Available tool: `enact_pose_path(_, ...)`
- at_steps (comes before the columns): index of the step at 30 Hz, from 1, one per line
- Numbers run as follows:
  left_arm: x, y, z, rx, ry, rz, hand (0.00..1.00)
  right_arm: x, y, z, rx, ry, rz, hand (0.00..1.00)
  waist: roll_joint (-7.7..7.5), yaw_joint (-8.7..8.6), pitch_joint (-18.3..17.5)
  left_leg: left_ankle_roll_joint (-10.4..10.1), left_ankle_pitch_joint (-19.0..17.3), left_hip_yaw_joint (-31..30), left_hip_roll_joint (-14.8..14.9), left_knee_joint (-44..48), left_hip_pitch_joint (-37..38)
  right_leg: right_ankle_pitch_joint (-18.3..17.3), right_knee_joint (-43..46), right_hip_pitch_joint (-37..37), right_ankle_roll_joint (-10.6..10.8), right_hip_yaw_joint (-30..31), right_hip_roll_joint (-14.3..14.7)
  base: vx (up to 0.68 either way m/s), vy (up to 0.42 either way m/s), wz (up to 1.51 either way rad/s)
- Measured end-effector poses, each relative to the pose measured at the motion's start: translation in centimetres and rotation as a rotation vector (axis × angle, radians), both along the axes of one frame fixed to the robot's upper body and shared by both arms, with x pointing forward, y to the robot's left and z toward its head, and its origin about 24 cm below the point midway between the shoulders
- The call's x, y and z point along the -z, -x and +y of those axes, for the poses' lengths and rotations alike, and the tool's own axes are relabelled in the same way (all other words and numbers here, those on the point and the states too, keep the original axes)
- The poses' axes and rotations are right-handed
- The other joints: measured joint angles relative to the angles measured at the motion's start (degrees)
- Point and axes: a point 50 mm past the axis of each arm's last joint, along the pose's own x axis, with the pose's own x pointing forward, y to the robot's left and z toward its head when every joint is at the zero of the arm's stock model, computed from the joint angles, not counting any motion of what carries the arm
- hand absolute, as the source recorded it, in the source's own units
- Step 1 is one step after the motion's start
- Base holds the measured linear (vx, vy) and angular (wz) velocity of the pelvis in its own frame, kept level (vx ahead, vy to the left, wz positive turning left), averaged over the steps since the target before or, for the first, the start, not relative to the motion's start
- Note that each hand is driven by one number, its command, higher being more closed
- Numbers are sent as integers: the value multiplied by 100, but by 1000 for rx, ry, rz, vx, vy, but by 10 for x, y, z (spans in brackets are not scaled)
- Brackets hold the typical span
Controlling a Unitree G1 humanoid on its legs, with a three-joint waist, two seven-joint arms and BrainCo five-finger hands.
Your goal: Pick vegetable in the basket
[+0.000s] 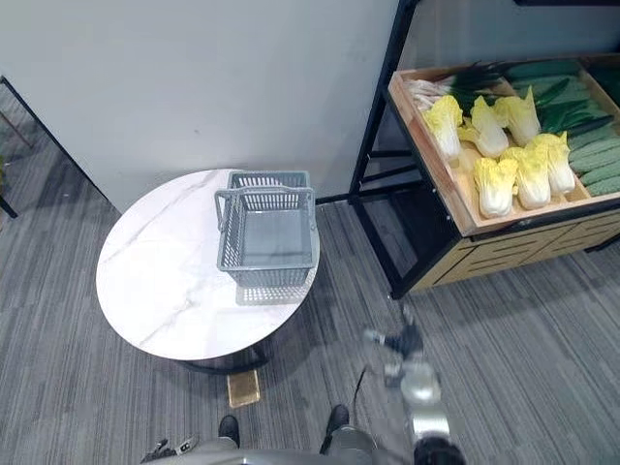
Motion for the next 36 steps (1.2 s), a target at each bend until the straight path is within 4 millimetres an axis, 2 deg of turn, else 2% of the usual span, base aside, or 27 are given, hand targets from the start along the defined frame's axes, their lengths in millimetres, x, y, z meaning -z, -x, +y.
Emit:
enact_pose_path(1,-1,-1,3,7,-10,-3,0,-14,-7,0,-24,53,-56,0,-15,3,10,8,-7,25,-18,2,-61,71,-63,-19,0,23,-5,-89,46,-18)
enact_pose_path(3,-2,-6,4,46,-25,-19,0,-70,-30,1,-131,270,-265,0,-50,2,31,42,2,31,-113,2,-231,314,-292,-97,60,66,-36,-40,45,-7)
enact_pose_path(5,-3,-9,5,67,-29,-27,0,-98,-44,7,-203,378,-364,0,-53,-18,81,70,23,25,-168,-2,-269,408,-363,-106,41,71,-87,-5,36,0)
enact_pose_path(7,-4,-17,4,112,-30,-40,0,-133,-61,28,-331,486,-485,0,-19,-12,188,75,26,15,-214,5,-304,446,-373,-131,54,77,-106,-3,32,1)
enact_pose_path(9,-6,-27,4,160,-41,-63,0,-169,-79,60,-477,586,-619,0,-21,37,362,104,47,3,-230,4,-384,486,-374,-202,34,77,-112,-1,4,3)
enact_pose_path(11,-7,-33,4,171,-43,-76,0,-185,-86,76,-543,641,-671,0,-16,68,429,148,80,-79,-231,1,-452,538,-375,-268,1,28,-113,18,-3,17)
enact_pose_path(13,-10,-43,4,176,-47,-101,0,-212,-101,94,-622,736,-726,0,-15,182,615,161,111,-161,-231,3,-551,563,-380,-317,-26,-20,-111,37,-10,16)
enact_pose_path(16,-11,-51,3,180,-50,-120,0,-237,-122,98,-636,841,-720,0,-4,263,741,169,119,-282,-240,20,-642,564,-390,-329,-26,-51,-118,23,-3,18)
enact_pose_path(19,-15,-61,3,181,-57,-156,0,-272,-143,89,-562,919,-713,0,6,366,977,175,134,-447,-251,95,-838,564,-392,-391,-26,-147,-138,16,-2,25)
enact_pose_path(21,-16,-65,2,170,-57,-172,0,-283,-151,81,-510,938,-683,0,26,404,1086,177,140,-513,-252,123,-904,564,-397,-391,-26,-214,-145,8,-1,23)
enact_pose_path(27,-18,-70,2,136,-60,-195,0,-291,-166,63,-411,1016,-585,0,54,494,1310,178,141,-655,-259,133,-1039,564,-452,-419,-26,-269,-143,23,-1,10)
enact_pose_path(36,-20,-79,0,144,-76,-214,0,-302,-175,47,-313,1002,-522,0,112,525,1460,185,180,-819,-259,129,-1233,564,-462,-511,-27,-351,-140,18,-2,9)
